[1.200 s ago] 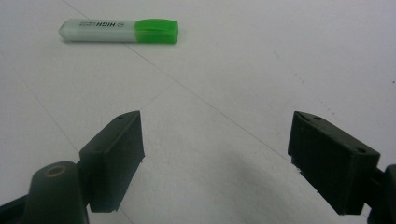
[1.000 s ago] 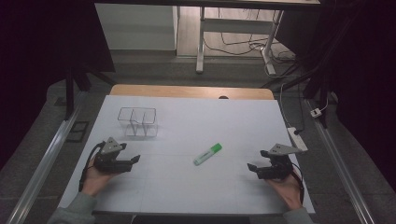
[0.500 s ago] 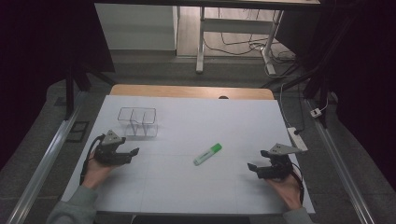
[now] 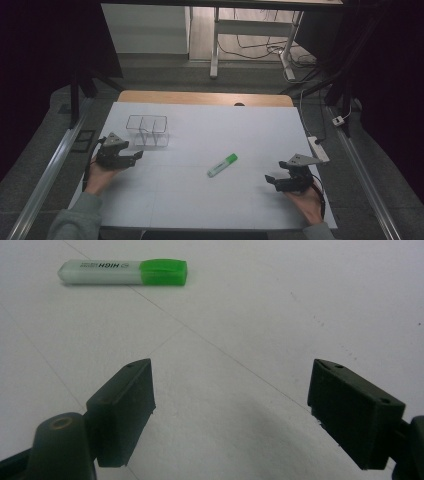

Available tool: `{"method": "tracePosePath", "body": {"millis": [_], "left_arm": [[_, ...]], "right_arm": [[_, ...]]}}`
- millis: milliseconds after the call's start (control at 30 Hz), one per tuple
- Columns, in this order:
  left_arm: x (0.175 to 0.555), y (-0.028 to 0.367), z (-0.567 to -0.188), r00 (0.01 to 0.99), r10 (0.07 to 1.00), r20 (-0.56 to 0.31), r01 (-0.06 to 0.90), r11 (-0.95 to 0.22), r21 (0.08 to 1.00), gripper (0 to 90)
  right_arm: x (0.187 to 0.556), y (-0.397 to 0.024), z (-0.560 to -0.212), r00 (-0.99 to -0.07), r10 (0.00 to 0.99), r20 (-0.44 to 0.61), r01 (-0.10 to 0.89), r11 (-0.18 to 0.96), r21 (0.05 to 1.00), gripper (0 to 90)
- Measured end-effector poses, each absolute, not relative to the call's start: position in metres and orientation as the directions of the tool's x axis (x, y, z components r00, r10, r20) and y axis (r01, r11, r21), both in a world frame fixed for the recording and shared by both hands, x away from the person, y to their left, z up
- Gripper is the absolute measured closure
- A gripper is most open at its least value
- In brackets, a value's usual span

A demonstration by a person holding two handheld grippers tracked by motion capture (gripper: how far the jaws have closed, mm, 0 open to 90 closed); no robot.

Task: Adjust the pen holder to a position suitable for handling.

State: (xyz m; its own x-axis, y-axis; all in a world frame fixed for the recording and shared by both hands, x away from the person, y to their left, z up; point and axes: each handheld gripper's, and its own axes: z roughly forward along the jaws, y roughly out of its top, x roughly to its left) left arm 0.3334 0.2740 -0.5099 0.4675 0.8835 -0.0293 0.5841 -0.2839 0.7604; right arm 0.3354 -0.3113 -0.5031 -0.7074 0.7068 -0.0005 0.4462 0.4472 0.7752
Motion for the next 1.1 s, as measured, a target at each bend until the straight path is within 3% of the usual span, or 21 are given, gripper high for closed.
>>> {"method": "tracePosePath", "body": {"millis": [667,900,1100], "left_arm": [[0.354,0.301,-0.512,0.391,0.920,-0.033,0.595,-0.226,0.771,45.3],[0.362,0.309,-0.513,0.370,0.929,-0.025,0.603,-0.219,0.767,59.5],[0.369,0.314,-0.516,0.360,0.932,-0.033,0.613,-0.210,0.762,77.2]], "right_arm": [[0.336,-0.311,-0.504,-0.708,0.706,0.004,0.451,0.447,0.773,19.0],[0.336,-0.311,-0.505,-0.705,0.709,0.004,0.454,0.447,0.771,19.1],[0.336,-0.310,-0.505,-0.705,0.710,0.000,0.454,0.451,0.769,19.2]]}}
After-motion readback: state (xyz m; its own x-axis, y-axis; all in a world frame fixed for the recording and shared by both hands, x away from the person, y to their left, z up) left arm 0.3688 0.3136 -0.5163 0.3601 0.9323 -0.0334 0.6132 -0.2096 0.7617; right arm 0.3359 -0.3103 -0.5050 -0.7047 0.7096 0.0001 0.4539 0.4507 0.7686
